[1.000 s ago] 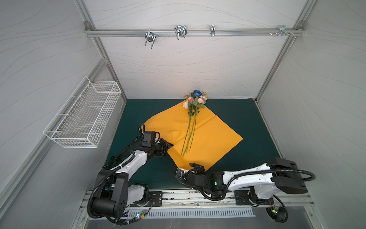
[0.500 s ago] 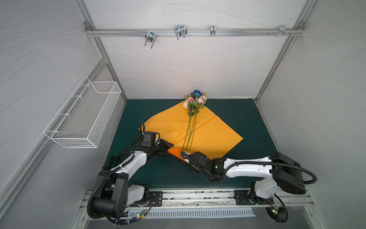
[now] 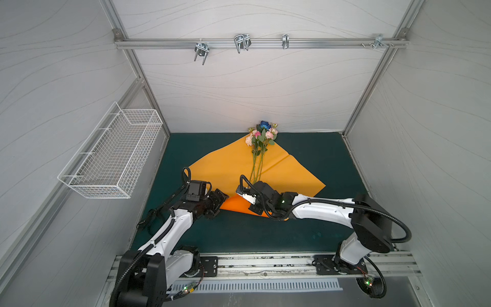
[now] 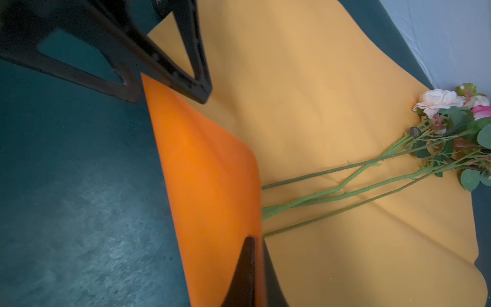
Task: Tie the bouquet of fake flowers
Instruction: 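Lift the near corner with the right gripper and fold it over the stems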
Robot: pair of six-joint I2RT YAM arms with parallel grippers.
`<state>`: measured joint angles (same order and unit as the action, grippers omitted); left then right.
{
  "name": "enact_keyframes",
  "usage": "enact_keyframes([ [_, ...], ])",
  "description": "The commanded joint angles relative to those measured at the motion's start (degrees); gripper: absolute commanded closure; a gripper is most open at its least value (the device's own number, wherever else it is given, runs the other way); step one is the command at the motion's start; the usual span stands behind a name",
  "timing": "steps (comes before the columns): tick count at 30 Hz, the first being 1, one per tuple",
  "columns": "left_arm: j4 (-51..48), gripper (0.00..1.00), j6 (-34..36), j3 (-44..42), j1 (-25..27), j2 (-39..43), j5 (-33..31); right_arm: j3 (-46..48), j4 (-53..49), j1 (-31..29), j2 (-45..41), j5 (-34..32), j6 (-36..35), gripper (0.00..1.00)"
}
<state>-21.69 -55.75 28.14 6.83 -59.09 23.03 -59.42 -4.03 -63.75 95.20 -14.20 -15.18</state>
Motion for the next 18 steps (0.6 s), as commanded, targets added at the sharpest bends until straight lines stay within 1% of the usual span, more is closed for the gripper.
enact_keyframes([
  [1,-6.79,0.14,3.69,2.04,-0.32,3.00,-6.44,-2.63,-3.31,1.31,3.16,4.23,-2.31,1.00],
  [5,-10.09,0.14,5.73,3.38,-0.32,5.13,-8.94,-5.14,-4.82,2.51,6.10,3.98,-1.26,1.00],
  [9,-10.89,0.14,7.00,4.03,-0.32,6.04,-9.32,-6.97,-6.80,3.44,8.13,3.11,1.10,1.00],
  [18,-5.72,0.26,6.62,3.48,-0.19,4.45,-3.95,-8.64,-9.05,4.66,10.48,0.57,4.96,1.00],
])
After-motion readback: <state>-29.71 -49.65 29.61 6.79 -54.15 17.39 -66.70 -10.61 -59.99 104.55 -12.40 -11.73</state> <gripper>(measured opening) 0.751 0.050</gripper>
